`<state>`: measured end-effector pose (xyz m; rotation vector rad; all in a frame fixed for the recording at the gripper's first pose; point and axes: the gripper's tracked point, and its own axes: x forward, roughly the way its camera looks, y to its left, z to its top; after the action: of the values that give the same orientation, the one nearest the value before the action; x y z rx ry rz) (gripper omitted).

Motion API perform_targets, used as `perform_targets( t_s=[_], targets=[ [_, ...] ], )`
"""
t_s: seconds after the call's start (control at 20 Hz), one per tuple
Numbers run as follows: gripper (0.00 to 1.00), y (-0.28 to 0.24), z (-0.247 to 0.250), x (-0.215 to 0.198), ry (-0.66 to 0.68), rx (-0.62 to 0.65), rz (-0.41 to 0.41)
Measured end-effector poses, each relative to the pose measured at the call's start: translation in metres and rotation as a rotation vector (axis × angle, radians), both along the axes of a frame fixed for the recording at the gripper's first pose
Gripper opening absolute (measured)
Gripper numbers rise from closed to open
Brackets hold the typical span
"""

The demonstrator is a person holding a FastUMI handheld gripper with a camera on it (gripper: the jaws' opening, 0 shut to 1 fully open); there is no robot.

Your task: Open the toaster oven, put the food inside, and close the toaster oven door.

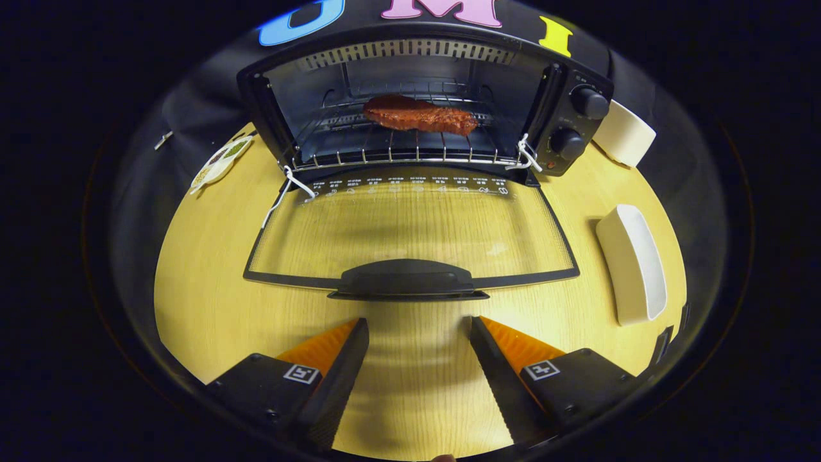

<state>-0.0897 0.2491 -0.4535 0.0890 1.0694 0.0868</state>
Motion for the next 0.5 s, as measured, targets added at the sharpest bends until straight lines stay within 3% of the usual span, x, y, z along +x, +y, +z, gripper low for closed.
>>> perform_targets(
  t_s=[0.5],
  targets=[
    [0.99, -0.002, 0.011, 0.011, -0.024, 0.005, -0.016]
  ],
)
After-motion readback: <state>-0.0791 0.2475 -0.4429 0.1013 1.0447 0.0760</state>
